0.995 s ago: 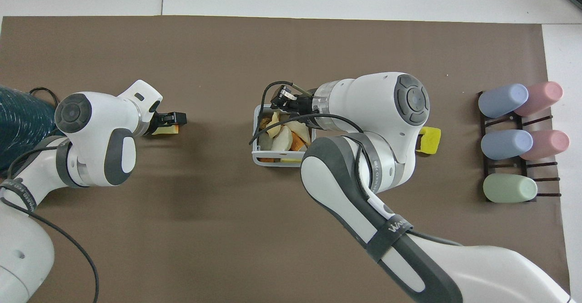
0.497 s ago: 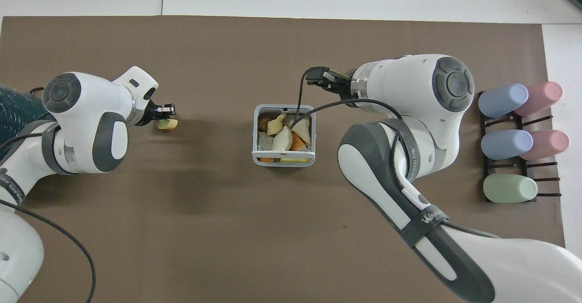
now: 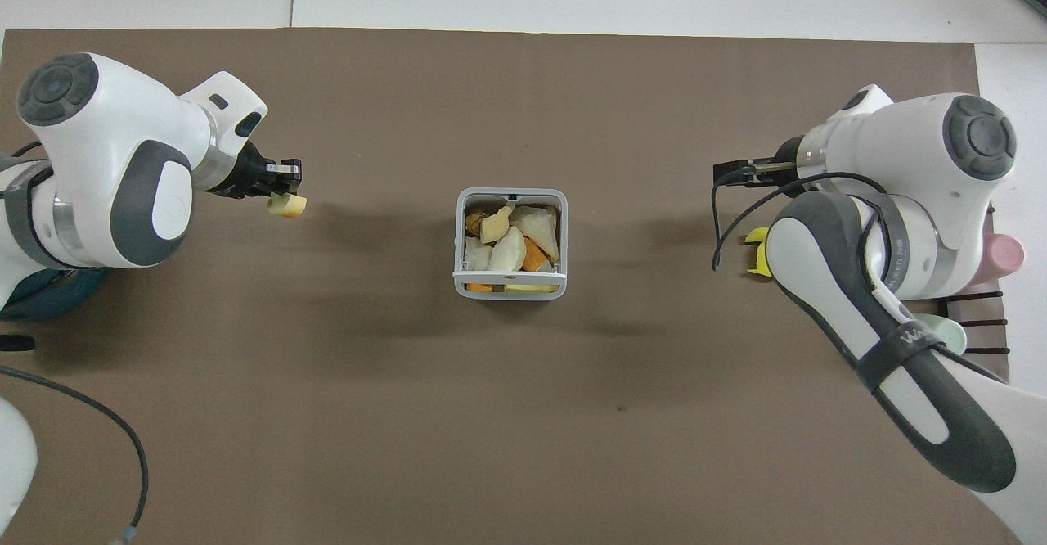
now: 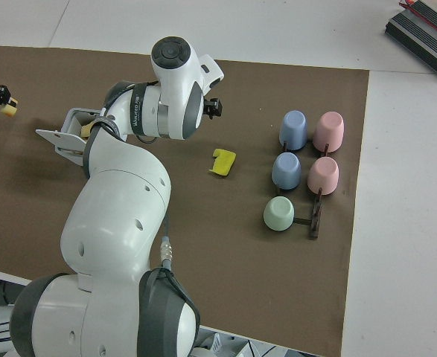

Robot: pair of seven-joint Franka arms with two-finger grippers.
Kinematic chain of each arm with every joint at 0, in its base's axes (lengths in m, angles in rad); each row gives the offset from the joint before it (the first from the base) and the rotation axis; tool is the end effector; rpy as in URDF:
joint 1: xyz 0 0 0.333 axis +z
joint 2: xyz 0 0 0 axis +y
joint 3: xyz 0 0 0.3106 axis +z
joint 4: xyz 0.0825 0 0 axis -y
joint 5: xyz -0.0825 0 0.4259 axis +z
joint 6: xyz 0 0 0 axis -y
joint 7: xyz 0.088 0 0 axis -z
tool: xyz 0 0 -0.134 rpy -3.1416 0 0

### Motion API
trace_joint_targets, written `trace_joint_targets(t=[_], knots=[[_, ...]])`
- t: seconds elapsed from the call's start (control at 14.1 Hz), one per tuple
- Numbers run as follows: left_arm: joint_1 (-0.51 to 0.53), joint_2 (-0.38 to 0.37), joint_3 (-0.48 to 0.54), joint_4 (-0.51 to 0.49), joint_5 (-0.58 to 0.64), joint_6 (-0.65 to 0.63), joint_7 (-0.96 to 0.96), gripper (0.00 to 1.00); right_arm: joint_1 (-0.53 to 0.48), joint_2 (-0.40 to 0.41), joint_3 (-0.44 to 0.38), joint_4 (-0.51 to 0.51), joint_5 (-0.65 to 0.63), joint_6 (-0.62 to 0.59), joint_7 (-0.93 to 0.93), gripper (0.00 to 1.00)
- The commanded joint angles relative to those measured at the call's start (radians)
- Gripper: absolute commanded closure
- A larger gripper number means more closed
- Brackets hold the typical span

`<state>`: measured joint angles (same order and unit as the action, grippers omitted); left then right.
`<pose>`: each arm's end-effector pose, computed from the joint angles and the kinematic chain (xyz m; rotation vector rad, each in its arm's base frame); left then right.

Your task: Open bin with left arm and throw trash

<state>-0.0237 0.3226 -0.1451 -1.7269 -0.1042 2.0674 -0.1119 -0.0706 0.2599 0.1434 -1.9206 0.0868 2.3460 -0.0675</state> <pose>0.6732 -0.1169 0.3489 3.0022 -0.0004 0.0014 0.6632 0.0486 0.3200 -3.0253 -0.1163 -0.2534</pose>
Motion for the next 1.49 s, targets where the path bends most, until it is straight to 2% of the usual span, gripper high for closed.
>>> trace_joint_targets(t=[0.0, 0.14, 0.43, 0.5, 0.64, 0.71, 0.78, 1.07, 1.21, 1.28, 1.42], knots=[[-0.024, -0.002, 0.006, 0.111, 0.065, -0.172, -0.002, 1.00, -0.060, -0.062, 0.013, -0.136, -0.079, 0.004, -0.090, 0.00], [-0.053, -0.002, 0.001, 0.176, 0.141, -0.274, -0.003, 1.00, -0.080, -0.070, 0.013, -0.201, -0.088, 0.016, -0.144, 0.00], [-0.041, -0.010, 0.007, 0.271, 0.136, -0.470, 0.000, 1.00, -0.100, -0.071, 0.015, -0.267, -0.088, 0.067, -0.156, 0.00], [-0.041, -0.019, 0.010, 0.292, 0.138, -0.516, 0.000, 1.00, -0.100, -0.065, 0.015, -0.273, -0.088, 0.085, -0.156, 0.07], [-0.039, -0.034, 0.013, 0.299, 0.150, -0.578, 0.004, 1.00, -0.100, -0.062, 0.015, -0.279, -0.088, 0.096, -0.156, 0.60], [-0.030, -0.072, 0.015, 0.297, 0.150, -0.576, 0.011, 1.00, -0.098, -0.062, 0.016, -0.279, -0.088, 0.098, -0.153, 0.83], [0.000, -0.097, 0.010, 0.296, 0.146, -0.578, 0.014, 1.00, -0.100, -0.062, 0.016, -0.279, -0.088, 0.098, -0.147, 1.00], [0.054, -0.204, 0.009, 0.242, 0.139, -0.645, 0.096, 1.00, -0.101, -0.060, 0.016, -0.270, -0.085, 0.085, -0.138, 1.00], [0.077, -0.261, 0.009, 0.169, 0.139, -0.639, 0.113, 1.00, -0.086, -0.077, 0.019, -0.239, -0.085, 0.049, -0.085, 1.00], [0.077, -0.284, 0.010, 0.127, 0.139, -0.630, 0.118, 1.00, -0.071, -0.093, 0.021, -0.198, -0.079, -0.018, -0.045, 1.00], [0.086, -0.298, 0.009, 0.106, 0.139, -0.604, 0.118, 1.00, -0.013, -0.090, 0.021, -0.057, -0.065, -0.175, 0.064, 1.00]])
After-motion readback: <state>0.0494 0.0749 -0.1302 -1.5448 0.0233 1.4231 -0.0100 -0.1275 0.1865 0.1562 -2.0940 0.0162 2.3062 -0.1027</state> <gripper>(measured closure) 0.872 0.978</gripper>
